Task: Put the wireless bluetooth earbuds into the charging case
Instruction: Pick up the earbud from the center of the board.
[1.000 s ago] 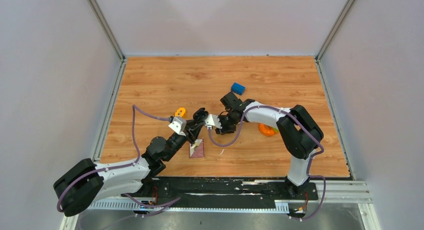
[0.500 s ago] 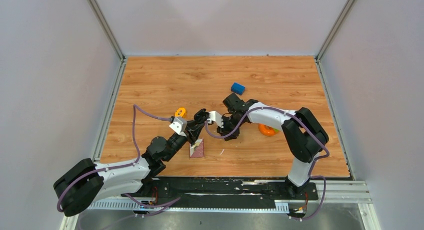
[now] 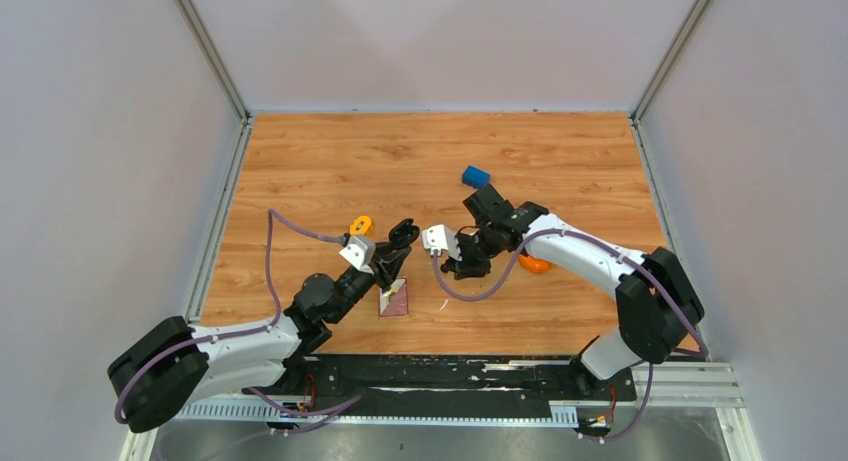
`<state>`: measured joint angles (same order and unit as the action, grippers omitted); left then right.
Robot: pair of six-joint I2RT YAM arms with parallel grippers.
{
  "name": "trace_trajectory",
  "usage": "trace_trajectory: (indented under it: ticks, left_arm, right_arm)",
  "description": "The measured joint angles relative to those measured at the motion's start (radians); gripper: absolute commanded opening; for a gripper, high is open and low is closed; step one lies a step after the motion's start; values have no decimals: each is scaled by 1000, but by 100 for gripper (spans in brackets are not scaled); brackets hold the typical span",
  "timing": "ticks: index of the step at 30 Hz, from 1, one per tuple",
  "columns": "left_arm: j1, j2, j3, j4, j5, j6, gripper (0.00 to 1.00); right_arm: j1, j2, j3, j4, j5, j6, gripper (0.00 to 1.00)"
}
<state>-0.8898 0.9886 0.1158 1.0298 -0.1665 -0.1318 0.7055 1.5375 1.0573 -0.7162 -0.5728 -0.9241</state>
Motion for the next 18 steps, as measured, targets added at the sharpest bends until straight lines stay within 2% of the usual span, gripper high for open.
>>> trace_trajectory:
  ticks: [6, 12, 18]
  left_arm:
    - [0, 5, 0, -1, 0, 0, 0]
    - [0, 5, 0, -18, -12, 0, 0]
    - [0, 11, -3, -24, -27, 0, 0]
  right_arm:
    - [-32, 69, 38, 56, -1, -102, 22]
    - [-50, 193, 96, 101, -12, -142, 21]
    - [-53, 239, 122, 119, -28, -159, 22]
